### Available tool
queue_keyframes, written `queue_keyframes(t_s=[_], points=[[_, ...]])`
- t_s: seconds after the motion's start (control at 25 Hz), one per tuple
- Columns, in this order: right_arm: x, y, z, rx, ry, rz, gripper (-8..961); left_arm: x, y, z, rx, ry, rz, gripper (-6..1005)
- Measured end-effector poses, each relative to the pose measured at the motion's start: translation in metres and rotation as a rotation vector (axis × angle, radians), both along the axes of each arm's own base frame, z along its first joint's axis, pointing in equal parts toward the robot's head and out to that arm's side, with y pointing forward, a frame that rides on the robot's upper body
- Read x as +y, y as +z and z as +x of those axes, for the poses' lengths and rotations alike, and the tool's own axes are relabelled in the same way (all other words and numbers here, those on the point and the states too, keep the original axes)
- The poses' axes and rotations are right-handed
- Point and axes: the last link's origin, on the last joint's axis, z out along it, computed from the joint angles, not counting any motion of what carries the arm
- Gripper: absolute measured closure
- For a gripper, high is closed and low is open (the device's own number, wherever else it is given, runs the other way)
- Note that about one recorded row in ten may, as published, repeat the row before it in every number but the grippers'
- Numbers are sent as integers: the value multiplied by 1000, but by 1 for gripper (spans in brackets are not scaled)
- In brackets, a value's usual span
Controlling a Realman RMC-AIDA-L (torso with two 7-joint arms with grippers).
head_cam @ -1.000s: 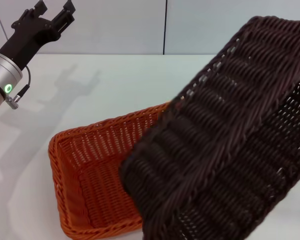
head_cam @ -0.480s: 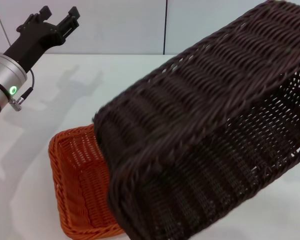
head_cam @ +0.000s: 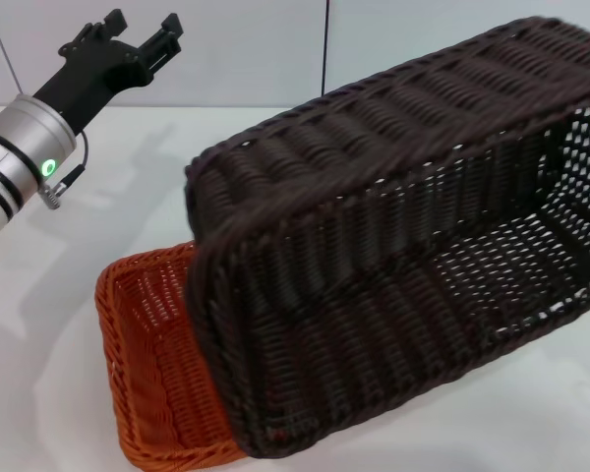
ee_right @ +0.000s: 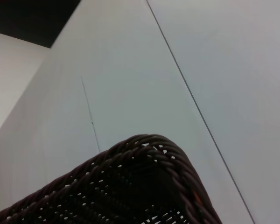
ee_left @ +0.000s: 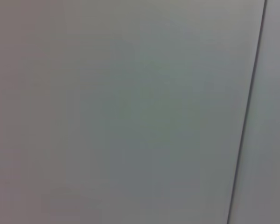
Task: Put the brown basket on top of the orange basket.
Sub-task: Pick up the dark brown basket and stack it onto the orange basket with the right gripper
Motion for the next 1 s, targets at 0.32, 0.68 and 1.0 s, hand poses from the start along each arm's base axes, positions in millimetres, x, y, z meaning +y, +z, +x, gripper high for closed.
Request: queue_keyframes(t_s=[0.32, 0.68, 1.0], points=[[6, -20, -7, 9, -23, -76, 789, 8, -4, 11, 17, -11, -14, 172], [-5, -38, -10, 60, -56, -126, 789, 14, -10, 20, 61, -19, -39, 172], [-8, -50, -13, 84, -79, -186, 790, 18, -12, 26, 82, -28, -47, 172]])
